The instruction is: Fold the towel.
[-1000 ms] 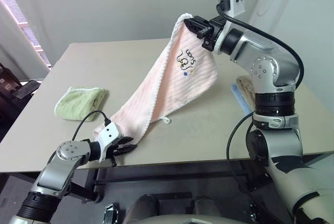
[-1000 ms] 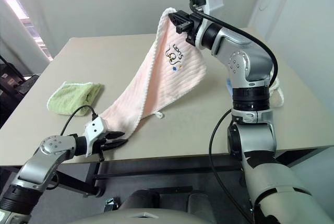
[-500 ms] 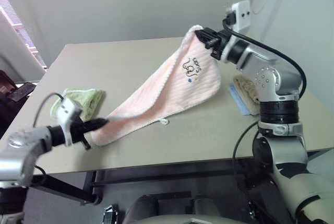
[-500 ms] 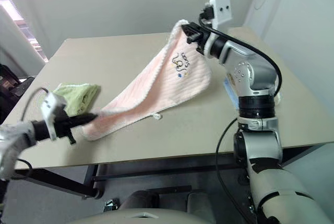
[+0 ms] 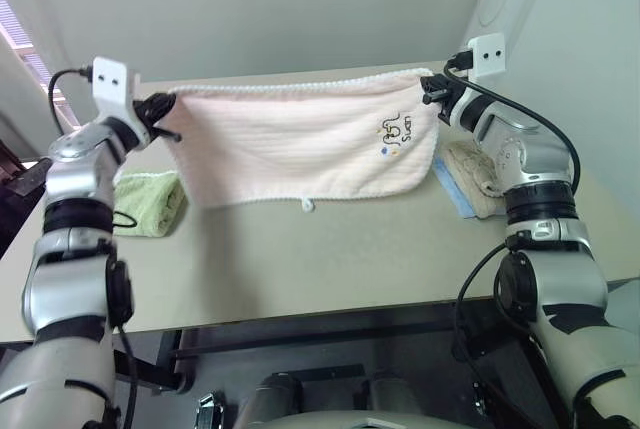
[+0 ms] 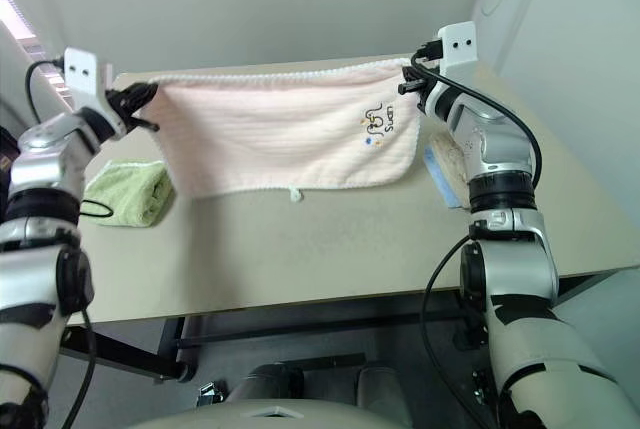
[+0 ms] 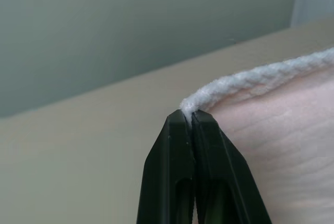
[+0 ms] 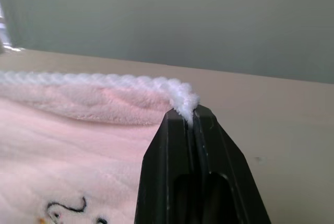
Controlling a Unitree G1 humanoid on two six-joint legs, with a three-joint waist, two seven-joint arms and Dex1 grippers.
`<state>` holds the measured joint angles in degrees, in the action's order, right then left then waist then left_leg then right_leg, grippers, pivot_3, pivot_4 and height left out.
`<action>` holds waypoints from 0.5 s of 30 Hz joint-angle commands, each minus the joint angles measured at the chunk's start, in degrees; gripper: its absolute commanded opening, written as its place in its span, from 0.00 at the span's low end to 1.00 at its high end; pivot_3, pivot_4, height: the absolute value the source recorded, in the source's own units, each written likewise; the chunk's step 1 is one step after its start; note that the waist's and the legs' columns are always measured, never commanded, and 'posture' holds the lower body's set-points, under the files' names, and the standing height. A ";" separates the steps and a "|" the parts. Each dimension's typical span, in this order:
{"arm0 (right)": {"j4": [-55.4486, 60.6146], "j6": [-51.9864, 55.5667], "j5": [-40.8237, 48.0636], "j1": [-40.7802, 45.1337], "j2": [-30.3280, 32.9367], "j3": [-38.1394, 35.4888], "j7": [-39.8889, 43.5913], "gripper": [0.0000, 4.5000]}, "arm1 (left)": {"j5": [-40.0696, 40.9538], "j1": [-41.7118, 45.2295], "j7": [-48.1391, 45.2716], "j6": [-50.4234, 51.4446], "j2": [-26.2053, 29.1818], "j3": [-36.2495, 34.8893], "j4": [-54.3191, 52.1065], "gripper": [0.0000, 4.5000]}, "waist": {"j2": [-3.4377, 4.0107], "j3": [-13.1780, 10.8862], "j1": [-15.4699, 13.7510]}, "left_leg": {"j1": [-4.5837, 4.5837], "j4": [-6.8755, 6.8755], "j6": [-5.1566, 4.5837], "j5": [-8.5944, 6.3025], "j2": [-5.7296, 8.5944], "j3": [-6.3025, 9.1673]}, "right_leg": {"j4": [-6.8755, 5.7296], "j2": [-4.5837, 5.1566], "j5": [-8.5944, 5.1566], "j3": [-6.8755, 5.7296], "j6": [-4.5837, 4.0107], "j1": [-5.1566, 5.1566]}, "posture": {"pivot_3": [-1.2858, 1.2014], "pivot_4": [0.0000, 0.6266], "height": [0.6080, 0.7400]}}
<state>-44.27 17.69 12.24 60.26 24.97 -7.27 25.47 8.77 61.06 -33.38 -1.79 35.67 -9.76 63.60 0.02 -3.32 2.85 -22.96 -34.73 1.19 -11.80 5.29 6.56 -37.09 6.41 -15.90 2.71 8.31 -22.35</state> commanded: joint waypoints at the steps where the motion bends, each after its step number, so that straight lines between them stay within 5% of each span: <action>1: -9.18 -10.67 -3.24 6.21 -1.39 -0.10 -3.72 0.00 | -3.84 7.90 8.01 -6.34 -0.96 0.28 7.90 0.01 | -0.04 -0.02 0.25 | -0.06 0.03 0.01 0.00 0.00 0.00 | -0.03 0.02 0.00 0.00 0.00 -0.08 | 0.52 0.00 1.00; 6: -17.70 -25.17 -2.91 11.53 -2.13 -3.53 -7.22 0.00 | -5.94 13.25 12.39 -9.96 -1.91 -0.92 11.77 0.01 | -0.20 -0.13 0.96 | -0.48 0.04 0.14 0.09 0.01 0.04 | -0.14 0.06 0.01 -0.01 0.01 -0.54 | 0.52 0.00 1.00; 15: 3.23 -33.71 4.12 -8.60 -2.39 -6.03 8.51 0.00 | -2.61 0.33 -18.98 -19.16 2.01 -1.78 5.92 0.01 | -0.22 -0.11 2.03 | -0.23 -0.04 0.10 0.08 0.08 0.07 | -0.15 0.01 0.02 -0.06 0.04 -0.17 | 0.52 0.00 1.00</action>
<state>-47.14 -15.55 14.04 51.92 21.97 -12.06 32.14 4.16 61.34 -48.55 -19.22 35.88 -10.13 72.66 -0.20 -3.44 4.88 -23.19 -34.80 1.28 -11.71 5.36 6.66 -37.29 6.42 -15.89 2.65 8.35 -22.52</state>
